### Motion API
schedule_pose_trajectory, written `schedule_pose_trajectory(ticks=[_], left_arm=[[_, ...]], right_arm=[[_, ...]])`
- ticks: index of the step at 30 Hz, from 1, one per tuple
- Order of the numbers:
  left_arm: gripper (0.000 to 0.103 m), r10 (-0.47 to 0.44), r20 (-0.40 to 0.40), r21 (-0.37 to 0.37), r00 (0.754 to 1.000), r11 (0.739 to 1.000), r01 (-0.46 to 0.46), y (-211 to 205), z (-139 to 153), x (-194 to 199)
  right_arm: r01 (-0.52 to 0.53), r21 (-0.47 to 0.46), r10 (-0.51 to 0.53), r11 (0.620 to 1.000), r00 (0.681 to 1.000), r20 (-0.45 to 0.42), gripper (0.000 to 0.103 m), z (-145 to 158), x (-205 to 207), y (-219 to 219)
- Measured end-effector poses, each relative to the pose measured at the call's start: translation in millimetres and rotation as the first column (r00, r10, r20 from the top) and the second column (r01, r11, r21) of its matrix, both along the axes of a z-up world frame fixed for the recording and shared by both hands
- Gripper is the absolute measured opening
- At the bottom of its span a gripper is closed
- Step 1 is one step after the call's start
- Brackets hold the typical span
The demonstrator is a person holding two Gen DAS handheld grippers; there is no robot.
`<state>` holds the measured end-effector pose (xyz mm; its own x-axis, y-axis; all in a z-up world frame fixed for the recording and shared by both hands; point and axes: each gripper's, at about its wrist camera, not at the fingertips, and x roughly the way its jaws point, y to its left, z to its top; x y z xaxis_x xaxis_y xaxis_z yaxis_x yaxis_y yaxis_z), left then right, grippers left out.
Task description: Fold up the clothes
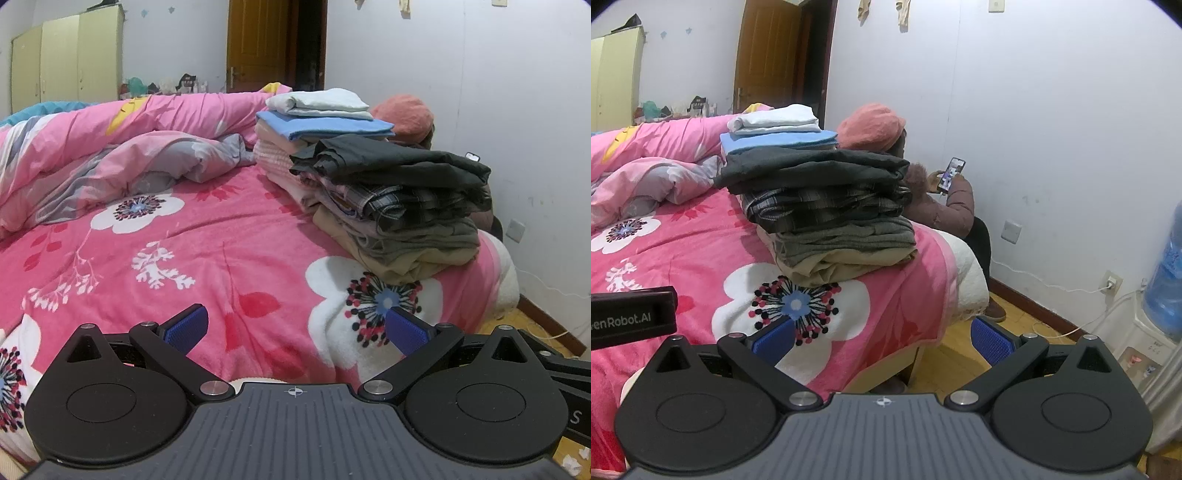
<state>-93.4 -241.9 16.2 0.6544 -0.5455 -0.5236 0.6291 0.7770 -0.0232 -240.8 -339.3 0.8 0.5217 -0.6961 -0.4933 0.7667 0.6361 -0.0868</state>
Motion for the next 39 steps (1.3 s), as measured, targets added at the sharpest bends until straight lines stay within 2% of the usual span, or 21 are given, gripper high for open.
schedule_pose_trajectory(ticks=[39], left_arm=[[0.103,0.007,0.008,-0.005,1.0,1.0,-0.007,2.6,4.5,2.9]], right_arm=[[0.0,-0.016,0.0,1.0,1.0,0.001,0.103,4.7,0.4,4.3]])
